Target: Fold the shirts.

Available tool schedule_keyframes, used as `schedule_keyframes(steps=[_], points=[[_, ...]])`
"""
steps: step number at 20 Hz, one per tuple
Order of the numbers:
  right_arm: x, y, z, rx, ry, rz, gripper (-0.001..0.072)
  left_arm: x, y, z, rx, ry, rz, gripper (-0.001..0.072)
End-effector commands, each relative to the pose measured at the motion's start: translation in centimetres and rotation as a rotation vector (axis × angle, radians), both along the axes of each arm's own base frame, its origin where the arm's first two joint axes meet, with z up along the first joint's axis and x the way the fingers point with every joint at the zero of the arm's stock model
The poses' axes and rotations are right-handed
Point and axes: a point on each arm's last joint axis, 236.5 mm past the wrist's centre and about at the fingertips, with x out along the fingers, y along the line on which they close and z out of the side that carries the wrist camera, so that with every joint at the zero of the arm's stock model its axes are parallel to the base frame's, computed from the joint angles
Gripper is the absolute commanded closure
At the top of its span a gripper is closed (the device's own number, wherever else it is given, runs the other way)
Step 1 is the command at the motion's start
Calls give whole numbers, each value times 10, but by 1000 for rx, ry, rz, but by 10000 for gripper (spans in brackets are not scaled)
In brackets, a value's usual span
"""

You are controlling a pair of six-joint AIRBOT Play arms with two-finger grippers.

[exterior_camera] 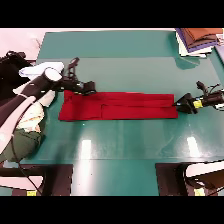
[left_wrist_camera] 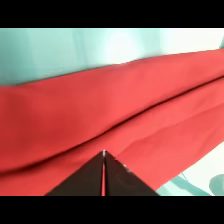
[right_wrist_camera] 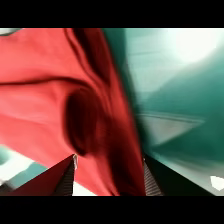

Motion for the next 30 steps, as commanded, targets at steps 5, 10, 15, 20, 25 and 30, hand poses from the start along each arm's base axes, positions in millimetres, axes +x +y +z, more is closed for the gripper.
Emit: schedule_keyframes(steps=[5, 10, 15, 20, 25, 30], points=[[23, 35, 20, -31, -162, 82, 694, 5, -94, -17, -19, 22, -135, 682], [58, 58, 148, -142, -453, 148, 695, 9, -121, -46, -18, 72, -165, 682], [59, 137, 249, -151, -667, 281, 695, 6, -134, -72, -8, 114, -171, 683], [48, 200, 289, -106, -758, 372, 695, 7, -133, -70, -5, 106, -175, 682], [40, 262, 302, -48, -826, 426, 695, 45, -83, -10, 145, -38, -213, 683], [27, 372, 280, 46, -842, 567, 694, 98, 51, 135, 214, -258, -24, 681]])
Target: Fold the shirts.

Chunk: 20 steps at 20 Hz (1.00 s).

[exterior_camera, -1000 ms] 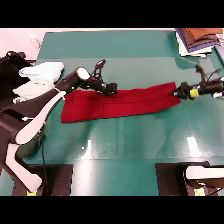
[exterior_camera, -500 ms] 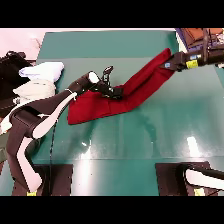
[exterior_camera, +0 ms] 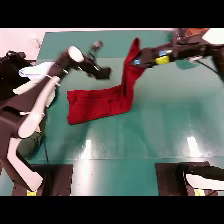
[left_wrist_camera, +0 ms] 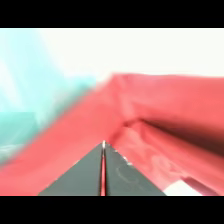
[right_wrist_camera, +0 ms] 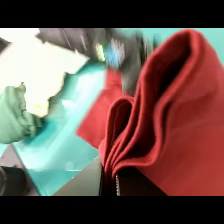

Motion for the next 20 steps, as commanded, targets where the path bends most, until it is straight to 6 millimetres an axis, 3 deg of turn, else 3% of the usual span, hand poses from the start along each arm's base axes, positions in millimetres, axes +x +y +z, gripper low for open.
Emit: schedule_keyframes(steps=[1, 3, 5, 6, 8, 10, 12, 17, 18, 19, 20], points=[[-11, 93, -12, 48, -29, 104, 694, 16, 97, 94, 56, -160, 123, 681], [-24, 162, -18, 134, -24, 174, 670, 9, 143, 141, 70, -243, 202, 681], [-42, 212, -31, 190, 0, 253, 299, -1, 173, 167, 95, -289, 253, 681], [-49, 224, -39, 183, 15, 293, 277, -7, 183, 178, 99, -305, 269, 681], [-47, 217, -53, 127, 18, 329, 280, -14, 189, 183, 106, -302, 274, 681], [-32, 181, -76, 21, 37, 322, 285, -20, 186, 178, 111, -276, 257, 681], [-14, 126, -101, -59, 117, 271, 285, -20, 180, 172, 109, -261, 245, 681], [28, -41, -182, -188, 333, -96, 284, -23, 150, 150, 121, -239, 170, 681], [34, -67, -198, -179, 369, -175, 258, -23, 143, 148, 119, -240, 159, 681], [35, -85, -213, -161, 417, -235, 144, -23, 139, 149, 116, -244, 151, 681], [32, -92, -226, -125, 481, -263, 117, -23, 135, 150, 113, -250, 148, 681]])
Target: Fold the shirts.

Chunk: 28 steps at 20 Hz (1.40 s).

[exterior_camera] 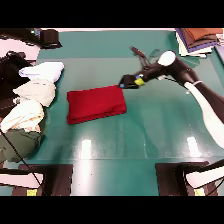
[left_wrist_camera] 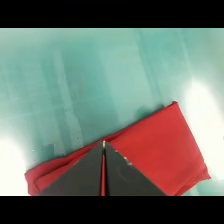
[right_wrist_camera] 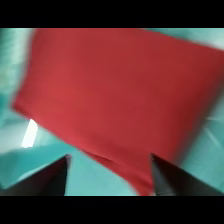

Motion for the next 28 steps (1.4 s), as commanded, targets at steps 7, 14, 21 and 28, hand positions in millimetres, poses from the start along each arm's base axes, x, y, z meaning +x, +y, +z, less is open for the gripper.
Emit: schedule_keyframes(steps=[7, 14, 21, 28], points=[[-3, 13, -92, 162, 300, -141, 122, 0, -17, 0, -16, -14, -29, 681], [18, 117, -89, 234, 192, -21, 600, -8, -29, 1, -63, 14, -65, 682], [62, 27, -50, 29, -33, -55, 695, -15, -55, 4, -70, 3, -113, 682], [65, -262, 21, -186, -185, -535, 695, -32, -116, 14, -81, -59, -230, 682]])
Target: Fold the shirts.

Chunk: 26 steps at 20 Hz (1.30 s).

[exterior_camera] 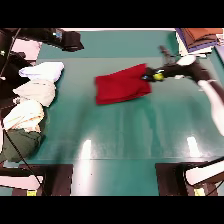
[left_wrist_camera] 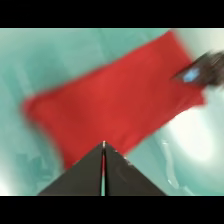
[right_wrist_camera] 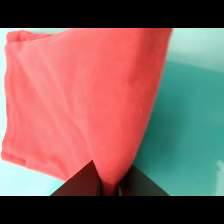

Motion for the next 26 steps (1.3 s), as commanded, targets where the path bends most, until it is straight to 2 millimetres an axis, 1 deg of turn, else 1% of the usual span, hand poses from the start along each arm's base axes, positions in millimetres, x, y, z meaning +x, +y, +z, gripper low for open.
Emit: schedule_keyframes(steps=[1, 3, 5, 7, 9, 10, 11, 12, 14, 15, 18, 19, 20, 21, 22, 23, 24, 26], points=[[-31, -163, 29, -183, -59, -281, 695, -7, -24, 4, -9, -28, -43, 682], [-65, -246, 39, -248, -68, -467, 695, -8, -30, 7, -17, -40, -50, 682], [-105, -312, 42, -262, -60, -653, 695, -7, -32, 10, -34, -40, -41, 682], [-147, -358, 35, -256, -27, -816, 695, -6, -32, 11, -44, -36, -31, 682], [-184, -385, 25, -241, 2, -953, 696, -6, -32, 10, -43, -36, -30, 682], [-202, -393, 20, -241, 21, -1012, 696, -6, -32, 10, -43, -36, -31, 682], [-215, -395, 14, -239, 42, -1052, 696, -6, -32, 10, -43, -35, -31, 681], [-226, -393, 8, -250, 63, -1064, 696, -6, -32, 11, -44, -36, -31, 682], [-238, -374, -5, -252, 103, -1039, 696, -6, -32, 10, -43, -35, -31, 682], [-239, -360, -11, -246, 115, -1018, 696, -6, -32, 10, -43, -36, -31, 681], [-237, -318, -20, -252, 130, -921, 694, -6, -32, 10, -41, -33, -33, 682], [-235, -306, -19, -255, 126, -891, 693, -7, -31, 9, -38, -30, -35, 681], [-234, -299, -17, -257, 118, -873, 667, -7, -31, 9, -34, -32, -38, 681], [-233, -294, -12, -261, 107, -859, 521, -7, -31, 9, -33, -33, -39, 681], [-234, -293, -7, -266, 94, -857, 356, -7, -31, 8, -32, -33, -39, 681], [-235, -292, -2, -272, 85, -856, 274, -7, -31, 8, -32, -33, -39, 681], [-242, -297, 2, -306, 84, -860, 257, -7, -31, 9, -33, -33, -39, 681], [-266, -317, 14, -437, 116, -860, 257, -7, -31, 8, -32, -33, -39, 680]])
